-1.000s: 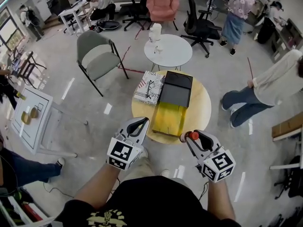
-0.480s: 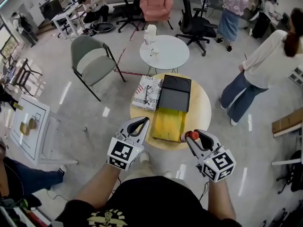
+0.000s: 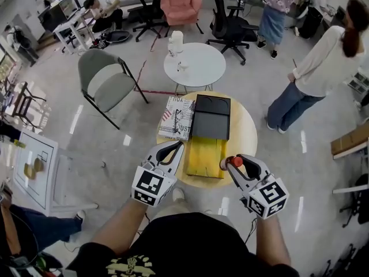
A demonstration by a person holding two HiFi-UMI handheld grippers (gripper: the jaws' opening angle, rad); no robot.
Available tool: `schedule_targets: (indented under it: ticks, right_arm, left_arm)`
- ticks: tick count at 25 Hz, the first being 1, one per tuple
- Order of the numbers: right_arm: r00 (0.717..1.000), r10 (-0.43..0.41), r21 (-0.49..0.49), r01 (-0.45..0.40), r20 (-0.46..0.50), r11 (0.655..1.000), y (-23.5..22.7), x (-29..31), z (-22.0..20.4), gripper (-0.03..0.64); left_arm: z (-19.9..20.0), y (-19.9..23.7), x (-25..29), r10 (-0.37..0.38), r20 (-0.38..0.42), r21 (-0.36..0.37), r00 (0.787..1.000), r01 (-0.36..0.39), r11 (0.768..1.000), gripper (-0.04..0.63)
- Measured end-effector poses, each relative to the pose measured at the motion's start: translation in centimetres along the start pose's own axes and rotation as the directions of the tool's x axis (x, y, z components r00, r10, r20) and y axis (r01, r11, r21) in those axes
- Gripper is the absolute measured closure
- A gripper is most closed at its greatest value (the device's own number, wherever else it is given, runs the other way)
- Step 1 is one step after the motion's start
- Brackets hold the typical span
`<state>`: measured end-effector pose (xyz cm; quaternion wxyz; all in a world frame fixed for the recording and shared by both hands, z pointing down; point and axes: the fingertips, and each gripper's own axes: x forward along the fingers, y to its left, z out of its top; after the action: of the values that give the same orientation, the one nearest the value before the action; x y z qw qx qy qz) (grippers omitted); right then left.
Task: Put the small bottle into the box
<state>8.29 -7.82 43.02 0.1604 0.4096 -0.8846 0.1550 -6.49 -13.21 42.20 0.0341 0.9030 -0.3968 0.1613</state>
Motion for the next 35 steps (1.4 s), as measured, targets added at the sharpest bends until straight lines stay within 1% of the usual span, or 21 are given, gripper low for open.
schedule_targets:
  ticks: [8, 14, 19, 23, 28, 35]
  right_arm:
    - [0.998, -0.059, 0.018, 0.059, -0.003, 0.998, -1.4, 2.3, 0.9, 0.460]
    - [0.995, -0.103, 0.037, 0.104, -0.019, 0.994, -1.7, 4.7, 0.9, 0.460]
    - [0.988, -0.147, 0.054, 0.149, -0.043, 0.987, -2.1, 6.3, 0.1, 0.460]
    - [0.984, -0.163, 0.053, 0.167, -0.070, 0.985, -1.9, 7.2, -0.7, 0.460]
    - [0.985, -0.137, 0.041, 0.142, -0.105, 0.989, -1.9, 7.7, -1.6, 0.460]
    - [0.987, -0.063, 0.011, 0.065, -0.146, 0.998, -3.0, 8.5, -3.4, 0.460]
  left_arm:
    - [0.4, 2.6, 2.4, -0.050, 0.012, 0.021, 0.999, 0.049, 0.999, 0.577]
    - [-0.4, 5.3, 3.6, -0.086, 0.010, 0.017, 0.996, 0.086, 0.996, 0.577]
    - [-1.3, 6.1, 5.0, -0.143, 0.004, 0.021, 0.990, 0.143, 0.990, 0.577]
    - [-2.0, 6.2, 5.6, -0.172, 0.003, 0.021, 0.985, 0.172, 0.985, 0.577]
    - [-2.2, 5.5, 5.9, -0.172, -0.005, -0.002, 0.985, 0.172, 0.985, 0.577]
    - [-1.7, 5.2, 6.6, -0.102, -0.009, -0.024, 0.995, 0.101, 0.995, 0.577]
